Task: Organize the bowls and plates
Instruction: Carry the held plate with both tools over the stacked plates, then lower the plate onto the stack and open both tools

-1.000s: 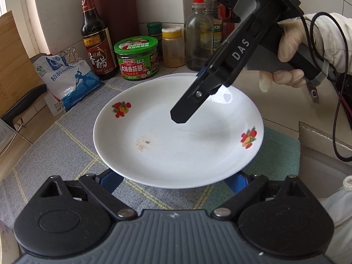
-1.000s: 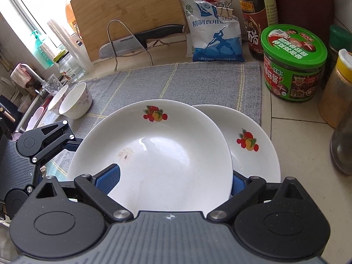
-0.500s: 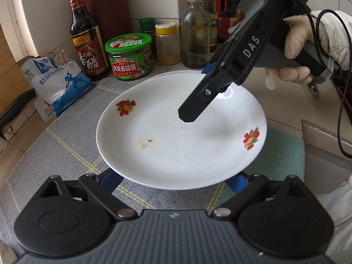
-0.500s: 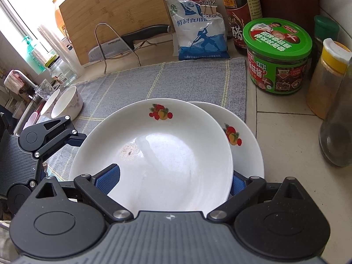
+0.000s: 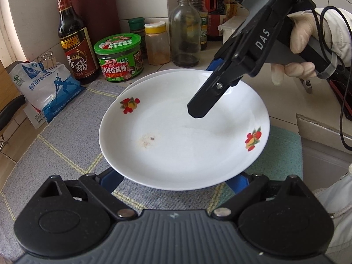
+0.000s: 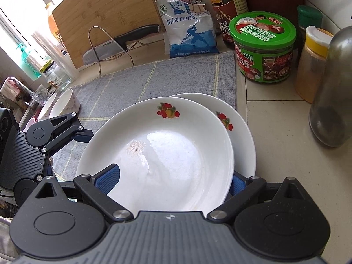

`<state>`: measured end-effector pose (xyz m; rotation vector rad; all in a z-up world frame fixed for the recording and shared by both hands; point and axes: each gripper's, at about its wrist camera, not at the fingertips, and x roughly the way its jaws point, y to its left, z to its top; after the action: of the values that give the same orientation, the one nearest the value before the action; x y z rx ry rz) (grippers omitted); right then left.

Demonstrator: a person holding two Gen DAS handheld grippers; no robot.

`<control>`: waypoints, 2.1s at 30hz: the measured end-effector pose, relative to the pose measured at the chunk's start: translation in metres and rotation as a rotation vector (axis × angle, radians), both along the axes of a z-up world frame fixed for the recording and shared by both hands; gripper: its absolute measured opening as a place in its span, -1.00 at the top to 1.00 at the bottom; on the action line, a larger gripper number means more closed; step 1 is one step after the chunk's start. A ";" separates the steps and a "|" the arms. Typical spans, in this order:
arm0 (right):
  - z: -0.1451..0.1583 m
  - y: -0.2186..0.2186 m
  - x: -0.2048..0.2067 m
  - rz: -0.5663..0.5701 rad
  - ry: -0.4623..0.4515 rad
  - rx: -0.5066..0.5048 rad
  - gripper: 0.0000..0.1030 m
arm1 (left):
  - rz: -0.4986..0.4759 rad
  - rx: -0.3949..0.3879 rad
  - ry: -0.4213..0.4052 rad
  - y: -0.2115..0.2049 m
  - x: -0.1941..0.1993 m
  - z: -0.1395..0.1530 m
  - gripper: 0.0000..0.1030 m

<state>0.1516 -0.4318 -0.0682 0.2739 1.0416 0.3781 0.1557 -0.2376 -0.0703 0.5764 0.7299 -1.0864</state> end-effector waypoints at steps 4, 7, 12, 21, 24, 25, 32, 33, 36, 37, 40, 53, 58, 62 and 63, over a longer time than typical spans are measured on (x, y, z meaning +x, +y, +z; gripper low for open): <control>0.002 -0.001 -0.005 -0.016 0.003 -0.001 -0.96 | -0.010 -0.004 0.000 0.000 0.000 -0.001 -0.89; 0.003 -0.001 -0.009 -0.028 0.004 -0.003 -0.97 | -0.016 -0.007 -0.005 0.000 -0.001 -0.001 -0.89; 0.007 0.000 -0.015 -0.043 -0.005 -0.016 -0.98 | -0.018 -0.012 -0.002 0.001 0.000 -0.001 -0.89; 0.013 0.000 -0.020 -0.078 -0.006 -0.022 -1.00 | -0.004 -0.027 0.008 0.002 0.000 0.000 -0.89; 0.015 -0.001 -0.022 -0.091 -0.007 -0.029 -1.00 | 0.001 -0.036 0.012 0.003 0.000 0.001 -0.89; 0.015 -0.001 -0.022 -0.093 -0.008 -0.032 -1.00 | 0.003 -0.038 0.012 0.003 0.000 0.002 -0.89; 0.020 0.001 -0.028 -0.113 -0.008 -0.060 -1.00 | 0.026 -0.042 0.006 0.004 -0.001 0.002 -0.89; 0.020 0.001 -0.029 -0.116 -0.008 -0.066 -1.00 | 0.028 -0.043 0.005 0.004 -0.002 0.002 -0.89; 0.020 0.003 -0.033 -0.126 0.004 -0.093 -1.00 | 0.032 -0.045 0.002 0.005 -0.003 0.002 -0.89; 0.018 0.002 -0.035 -0.130 0.007 -0.096 -1.00 | 0.035 -0.047 0.002 0.006 -0.003 0.002 -0.89; 0.014 0.000 -0.040 -0.137 0.010 -0.076 -1.00 | 0.042 -0.049 0.001 0.006 -0.003 0.001 -0.89; 0.033 0.030 -0.060 -0.142 -0.223 -0.319 -1.00 | 0.164 -0.136 0.017 0.023 -0.015 0.012 -0.89; 0.037 0.039 -0.062 -0.114 -0.293 -0.331 -1.00 | 0.280 -0.213 0.018 0.038 -0.023 0.025 -0.92; 0.041 0.043 -0.058 -0.082 -0.341 -0.306 -1.00 | 0.390 -0.252 0.009 0.050 -0.030 0.034 -0.96; 0.042 0.045 -0.055 -0.065 -0.352 -0.298 -1.00 | 0.418 -0.256 0.002 0.053 -0.032 0.036 -0.97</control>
<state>0.0962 -0.3869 -0.0263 -0.0276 0.7274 0.1984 0.1241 -0.1843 -0.0345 0.1900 0.6631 -0.7733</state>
